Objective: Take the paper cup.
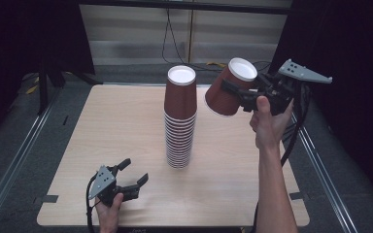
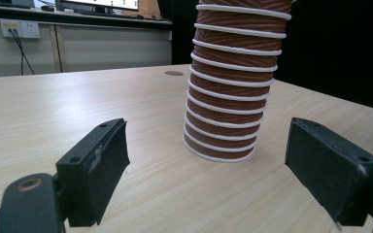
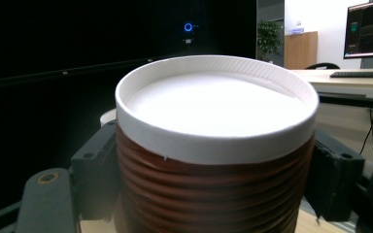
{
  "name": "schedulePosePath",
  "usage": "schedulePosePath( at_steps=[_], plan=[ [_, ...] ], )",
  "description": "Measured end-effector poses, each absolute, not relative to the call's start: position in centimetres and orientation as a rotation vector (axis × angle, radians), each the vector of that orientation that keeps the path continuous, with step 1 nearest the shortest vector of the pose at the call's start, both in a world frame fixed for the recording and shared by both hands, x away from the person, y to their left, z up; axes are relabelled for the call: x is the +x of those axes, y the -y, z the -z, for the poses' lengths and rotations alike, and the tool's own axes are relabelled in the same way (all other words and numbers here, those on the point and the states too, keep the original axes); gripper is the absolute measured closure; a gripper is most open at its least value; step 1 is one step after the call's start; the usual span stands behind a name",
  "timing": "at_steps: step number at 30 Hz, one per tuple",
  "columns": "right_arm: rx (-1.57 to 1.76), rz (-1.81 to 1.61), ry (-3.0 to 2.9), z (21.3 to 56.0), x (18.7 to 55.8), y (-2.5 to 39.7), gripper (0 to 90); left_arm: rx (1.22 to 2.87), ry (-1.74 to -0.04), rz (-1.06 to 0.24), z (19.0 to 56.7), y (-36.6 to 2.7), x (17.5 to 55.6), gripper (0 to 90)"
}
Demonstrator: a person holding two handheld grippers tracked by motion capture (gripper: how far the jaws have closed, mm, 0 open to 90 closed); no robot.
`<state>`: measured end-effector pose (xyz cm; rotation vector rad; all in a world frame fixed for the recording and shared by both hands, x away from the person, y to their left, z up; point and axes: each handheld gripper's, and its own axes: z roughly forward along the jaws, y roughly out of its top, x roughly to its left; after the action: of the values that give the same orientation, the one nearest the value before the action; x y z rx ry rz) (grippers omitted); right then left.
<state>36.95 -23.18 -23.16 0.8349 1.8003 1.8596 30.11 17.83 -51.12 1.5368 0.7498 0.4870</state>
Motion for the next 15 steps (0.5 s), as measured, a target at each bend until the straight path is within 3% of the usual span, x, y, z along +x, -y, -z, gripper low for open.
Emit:
schedulePosePath(
  at_steps=[15],
  plan=[
    [0.889, -1.819, -1.853, 28.1, 35.8, 24.1, 21.5, 1.567, -0.711, -0.427, 49.9, -17.1, 30.5, 15.8]
  ],
)
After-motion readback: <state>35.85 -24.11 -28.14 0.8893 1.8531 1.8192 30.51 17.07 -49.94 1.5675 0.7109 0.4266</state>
